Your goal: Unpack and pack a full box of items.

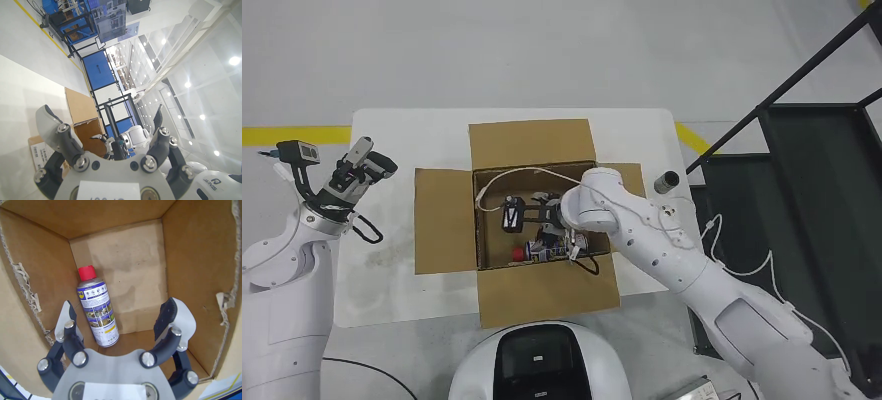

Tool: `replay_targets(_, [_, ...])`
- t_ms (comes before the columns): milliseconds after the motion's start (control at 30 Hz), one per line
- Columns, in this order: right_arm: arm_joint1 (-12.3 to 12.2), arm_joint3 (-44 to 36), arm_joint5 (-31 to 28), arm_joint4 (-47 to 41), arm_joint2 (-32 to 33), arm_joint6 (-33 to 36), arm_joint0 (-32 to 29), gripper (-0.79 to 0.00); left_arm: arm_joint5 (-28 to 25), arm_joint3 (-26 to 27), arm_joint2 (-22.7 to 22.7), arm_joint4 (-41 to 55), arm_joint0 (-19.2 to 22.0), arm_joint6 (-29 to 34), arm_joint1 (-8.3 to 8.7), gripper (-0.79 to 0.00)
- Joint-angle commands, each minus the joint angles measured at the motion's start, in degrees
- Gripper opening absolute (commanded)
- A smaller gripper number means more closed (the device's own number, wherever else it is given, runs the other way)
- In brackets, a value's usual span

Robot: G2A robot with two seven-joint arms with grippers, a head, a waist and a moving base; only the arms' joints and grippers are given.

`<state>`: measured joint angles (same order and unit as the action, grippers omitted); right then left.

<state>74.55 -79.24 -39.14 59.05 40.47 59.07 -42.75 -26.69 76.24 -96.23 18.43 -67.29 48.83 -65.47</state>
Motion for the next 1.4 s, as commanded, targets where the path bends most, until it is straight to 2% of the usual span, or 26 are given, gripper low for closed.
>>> replay_targets(0, [0.76, 2.61, -0.31, -1.2, -1.6, -0.34, 1.48, 0.0, 0.0, 0.0, 0.0, 0.0, 0.0, 0.0, 0.0, 0.0])
replay_targets(467, [7.02, 19.71, -1.31, -6.89, -11.7, 0.45, 9.93, 0.0, 0.0, 0.0, 0.0, 0.0, 0.0, 0.0, 0.0, 0.0])
replay_targets(1100, [15.54, 38.97, -1.6, -7.34, -19.45, -3.58, 15.04, 0.0, 0.0, 0.0, 0.0, 0.0, 0.0, 0.0, 0.0, 0.0])
replay_targets(1133, [15.91, 39.78, -1.77, -7.21, -19.69, -3.95, 15.19, -0.135, 0.0, 0.0, 0.0, 0.0, 0.0, 0.0, 0.0, 0.0])
replay_targets(1167, [16.29, 40.5, -1.78, -6.85, -20.0, -4.15, 15.35, -0.422, 0.0, 0.0, 0.0, 0.0, 0.0, 0.0, 0.0, 0.0])
replay_targets(1267, [17.29, 42.43, -2.14, -6.49, -20.52, -5.35, 15.69, -0.776, 0.0, 0.0, 0.0, 0.0, 0.0, 0.0, 0.0, 0.0])
replay_targets(1367, [18.2, 43.97, -1.62, -5.72, -21.13, -5.63, 15.86, -0.785, 0.0, 0.0, 0.0, 0.0, 0.0, 0.0, 0.0, 0.0])
